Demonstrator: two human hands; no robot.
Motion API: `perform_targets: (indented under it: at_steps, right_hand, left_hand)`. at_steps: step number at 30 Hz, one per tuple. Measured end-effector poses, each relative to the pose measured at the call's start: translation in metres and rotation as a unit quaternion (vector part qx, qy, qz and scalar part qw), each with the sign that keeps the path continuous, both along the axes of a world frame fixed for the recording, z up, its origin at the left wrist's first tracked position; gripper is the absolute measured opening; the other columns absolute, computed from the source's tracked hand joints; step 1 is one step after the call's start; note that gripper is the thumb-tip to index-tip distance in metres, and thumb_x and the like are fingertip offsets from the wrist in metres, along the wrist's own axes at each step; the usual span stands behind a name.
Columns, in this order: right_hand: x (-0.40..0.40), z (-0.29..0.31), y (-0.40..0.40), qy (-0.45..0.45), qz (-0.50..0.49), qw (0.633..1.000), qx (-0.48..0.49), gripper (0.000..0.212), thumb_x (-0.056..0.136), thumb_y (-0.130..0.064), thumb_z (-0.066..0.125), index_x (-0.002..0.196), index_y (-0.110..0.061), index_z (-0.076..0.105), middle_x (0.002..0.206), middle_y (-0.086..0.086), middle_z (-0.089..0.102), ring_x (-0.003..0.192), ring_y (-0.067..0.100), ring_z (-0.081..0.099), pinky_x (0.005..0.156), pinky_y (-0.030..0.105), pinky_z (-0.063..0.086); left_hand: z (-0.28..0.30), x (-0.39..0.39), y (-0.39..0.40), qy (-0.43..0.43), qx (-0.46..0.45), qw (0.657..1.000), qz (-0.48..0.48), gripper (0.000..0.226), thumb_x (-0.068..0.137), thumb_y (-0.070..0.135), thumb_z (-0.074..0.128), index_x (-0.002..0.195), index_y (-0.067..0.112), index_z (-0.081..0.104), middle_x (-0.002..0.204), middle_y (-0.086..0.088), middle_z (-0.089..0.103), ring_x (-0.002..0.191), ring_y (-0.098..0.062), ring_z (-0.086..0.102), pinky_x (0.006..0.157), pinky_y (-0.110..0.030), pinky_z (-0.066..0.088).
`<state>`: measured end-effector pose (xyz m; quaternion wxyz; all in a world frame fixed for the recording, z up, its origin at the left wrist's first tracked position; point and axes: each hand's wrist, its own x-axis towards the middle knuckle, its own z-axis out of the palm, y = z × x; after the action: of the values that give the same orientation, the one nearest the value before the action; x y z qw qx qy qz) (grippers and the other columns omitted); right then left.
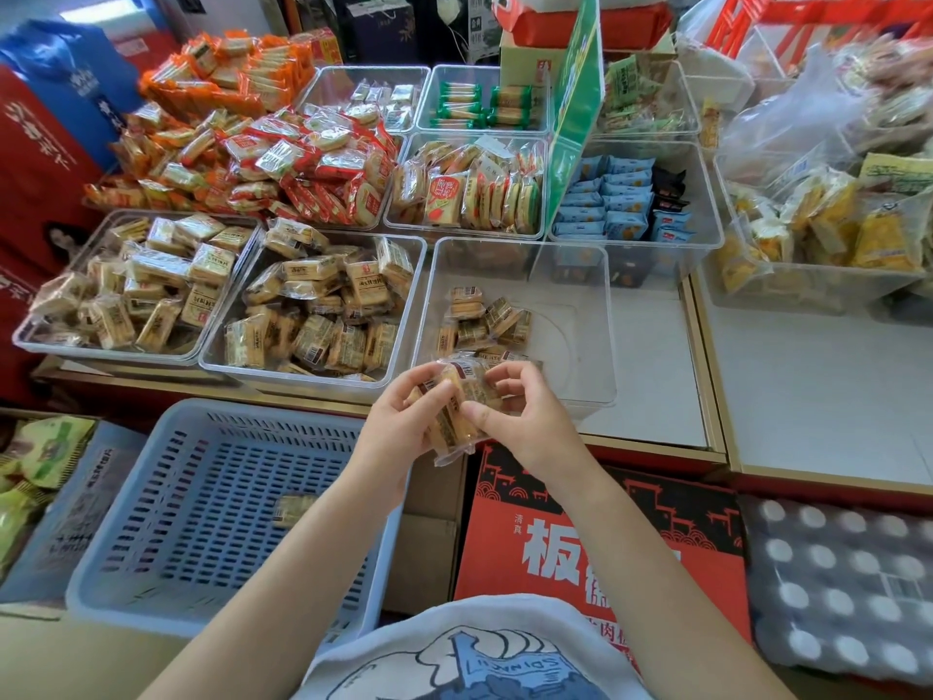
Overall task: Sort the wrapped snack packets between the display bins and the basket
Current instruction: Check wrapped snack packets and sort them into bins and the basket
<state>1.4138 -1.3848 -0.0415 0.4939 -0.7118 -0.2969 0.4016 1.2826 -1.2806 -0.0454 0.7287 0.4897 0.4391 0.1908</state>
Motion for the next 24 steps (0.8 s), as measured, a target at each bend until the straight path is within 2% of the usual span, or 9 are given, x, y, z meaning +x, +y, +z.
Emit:
perform_targets:
  at_steps: [3, 7, 10, 12, 14, 16, 18, 21, 24]
  right_hand:
    - [0.002, 0.001, 0.000, 0.052, -0.005, 0.999, -0.006, 0.028, 0.098, -0.024, 0.065, 0.122, -0.025, 0.050, 0.118, 0.000, 0.059, 0.105, 0.012, 0.062, 0.070, 0.016, 0.055]
    - [0.003, 0.002, 0.001, 0.193, -0.064, 0.979, 0.011, 0.026, 0.105, -0.019, 0.038, 0.121, -0.015, 0.059, 0.114, 0.014, 0.067, 0.099, 0.019, 0.067, 0.077, 0.031, 0.057]
    - [0.003, 0.003, -0.001, 0.334, -0.119, 0.932, 0.069, 0.040, 0.107, -0.022, 0.031, 0.125, -0.008, 0.064, 0.114, 0.021, 0.071, 0.098, 0.028, 0.069, 0.077, 0.042, 0.059]
    - [0.005, 0.006, -0.002, 0.365, -0.107, 0.921, 0.085, 0.042, 0.108, -0.029, 0.034, 0.125, -0.008, 0.066, 0.110, 0.019, 0.073, 0.094, 0.027, 0.071, 0.075, 0.042, 0.058]
    - [0.006, 0.008, -0.002, 0.343, -0.072, 0.932, 0.088, 0.044, 0.105, -0.040, 0.042, 0.128, -0.010, 0.064, 0.111, 0.017, 0.074, 0.094, 0.026, 0.071, 0.078, 0.041, 0.057]
    - [0.007, 0.008, -0.001, 0.329, -0.062, 0.938, 0.086, 0.048, 0.099, -0.041, 0.058, 0.133, -0.008, 0.056, 0.111, 0.017, 0.074, 0.092, 0.027, 0.072, 0.076, 0.039, 0.057]
    - [0.007, 0.007, 0.000, 0.340, -0.077, 0.933, 0.089, 0.046, 0.098, -0.027, 0.063, 0.135, -0.004, 0.049, 0.109, 0.019, 0.073, 0.088, 0.027, 0.072, 0.069, 0.038, 0.058]
    - [0.010, 0.004, 0.000, 0.379, -0.117, 0.912, 0.107, 0.041, 0.100, -0.019, 0.058, 0.136, 0.000, 0.050, 0.108, 0.021, 0.072, 0.086, 0.030, 0.072, 0.069, 0.039, 0.060]
    - [0.015, 0.001, -0.001, 0.390, -0.139, 0.901, 0.127, 0.038, 0.102, -0.024, 0.055, 0.134, -0.003, 0.056, 0.111, 0.016, 0.072, 0.091, 0.028, 0.072, 0.071, 0.038, 0.061]
  left_hand:
    - [-0.002, -0.005, 0.003, -0.008, 0.002, 1.000, -0.030, 0.029, 0.104, 0.022, 0.057, 0.130, 0.032, 0.064, 0.118, -0.011, 0.072, 0.100, -0.021, 0.074, 0.079, -0.036, 0.062]
    - [-0.004, -0.009, 0.007, -0.027, -0.004, 1.000, -0.013, 0.051, 0.103, 0.014, 0.056, 0.143, 0.044, 0.043, 0.109, -0.010, 0.072, 0.093, -0.020, 0.075, 0.072, -0.035, 0.061]
    - [-0.004, -0.008, 0.010, -0.027, -0.055, 0.998, 0.003, 0.071, 0.089, 0.036, 0.074, 0.148, 0.040, 0.035, 0.132, -0.007, 0.062, 0.107, -0.025, 0.072, 0.080, -0.040, 0.060]
    - [-0.003, -0.007, 0.011, -0.020, -0.084, 0.996, -0.024, 0.092, 0.072, 0.054, 0.086, 0.148, 0.028, 0.042, 0.136, -0.008, 0.063, 0.112, -0.026, 0.070, 0.088, -0.042, 0.058]
    - [-0.002, -0.006, 0.009, -0.043, -0.099, 0.993, -0.042, 0.061, 0.081, 0.050, 0.080, 0.128, 0.015, 0.062, 0.107, -0.004, 0.075, 0.088, -0.015, 0.074, 0.072, -0.030, 0.057]
    - [-0.002, -0.001, 0.005, -0.088, -0.143, 0.986, -0.023, 0.027, 0.087, 0.041, 0.067, 0.098, 0.016, 0.068, 0.078, 0.000, 0.071, 0.064, -0.010, 0.064, 0.062, -0.024, 0.048]
    - [0.001, 0.000, 0.003, -0.122, -0.173, 0.977, 0.002, 0.029, 0.083, 0.041, 0.067, 0.093, 0.014, 0.064, 0.077, -0.002, 0.067, 0.065, -0.011, 0.059, 0.062, -0.024, 0.046]
    - [0.002, 0.003, 0.008, -0.172, -0.251, 0.951, 0.054, 0.051, 0.081, 0.047, 0.073, 0.107, 0.004, 0.059, 0.092, -0.009, 0.063, 0.078, -0.016, 0.061, 0.057, -0.022, 0.053]
    - [-0.002, 0.008, 0.012, -0.186, -0.304, 0.931, 0.077, 0.059, 0.087, 0.051, 0.064, 0.121, 0.002, 0.066, 0.107, -0.015, 0.067, 0.087, -0.024, 0.061, 0.072, -0.035, 0.056]
